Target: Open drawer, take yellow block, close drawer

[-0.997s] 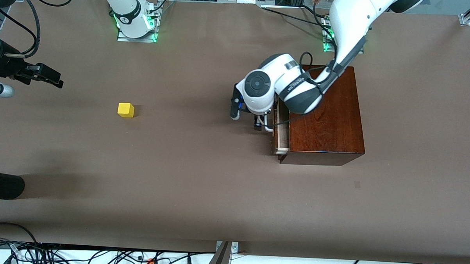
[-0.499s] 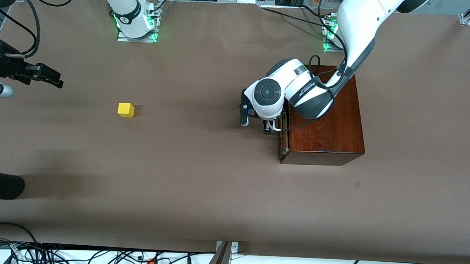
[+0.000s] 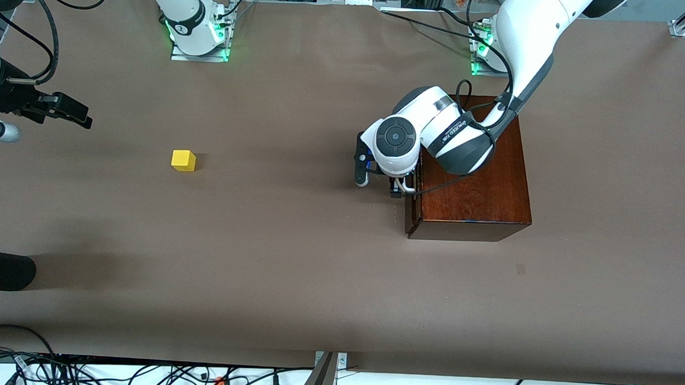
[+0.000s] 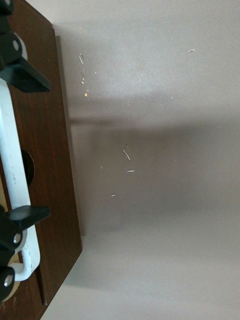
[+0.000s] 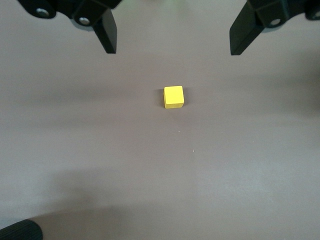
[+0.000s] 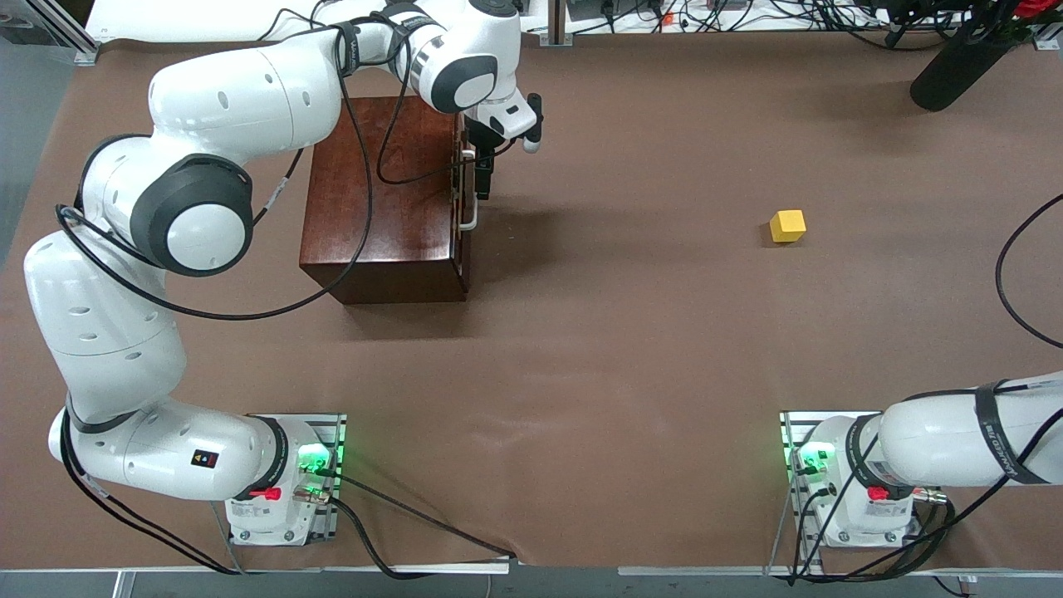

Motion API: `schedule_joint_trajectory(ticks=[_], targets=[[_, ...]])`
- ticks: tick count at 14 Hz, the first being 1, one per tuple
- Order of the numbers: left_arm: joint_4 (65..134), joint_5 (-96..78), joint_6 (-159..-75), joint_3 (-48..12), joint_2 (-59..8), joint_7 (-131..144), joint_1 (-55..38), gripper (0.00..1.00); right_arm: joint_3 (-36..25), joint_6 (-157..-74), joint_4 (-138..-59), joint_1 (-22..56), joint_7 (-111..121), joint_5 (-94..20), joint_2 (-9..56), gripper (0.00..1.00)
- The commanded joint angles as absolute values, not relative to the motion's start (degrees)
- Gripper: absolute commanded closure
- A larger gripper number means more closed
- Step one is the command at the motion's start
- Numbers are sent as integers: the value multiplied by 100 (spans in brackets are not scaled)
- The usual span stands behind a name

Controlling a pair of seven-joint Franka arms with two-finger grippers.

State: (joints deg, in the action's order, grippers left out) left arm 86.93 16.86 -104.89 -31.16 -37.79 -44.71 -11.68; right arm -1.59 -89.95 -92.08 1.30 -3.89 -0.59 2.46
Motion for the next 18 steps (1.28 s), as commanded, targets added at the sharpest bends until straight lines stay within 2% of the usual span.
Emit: schedule_joint_trajectory(ticks=[1, 7, 11, 16, 18], targets=[[8710, 1670, -10371, -3190, -3586, -4195, -1134, 0, -105, -8965, -9123, 53, -431, -176, 246, 0], [8648, 589, -10205, -3287, -2867, -2296, -897, 0, -105, -8956, -9123, 53, -431, -167, 237, 0], [8430, 370, -9381, -3278, -2164, -1628, -371, 0, -105, -8965, -9123, 53, -431, -167, 237, 0], [8209, 369, -8395, -3270, -1600, -1617, 639, 0, -114, -8965, -9123, 53, -431, -176, 237, 0], [8252, 212, -8393, -2833, -1224, -1591, 765, 0, -114, -8965, -9123, 53, -431, -167, 237, 0]])
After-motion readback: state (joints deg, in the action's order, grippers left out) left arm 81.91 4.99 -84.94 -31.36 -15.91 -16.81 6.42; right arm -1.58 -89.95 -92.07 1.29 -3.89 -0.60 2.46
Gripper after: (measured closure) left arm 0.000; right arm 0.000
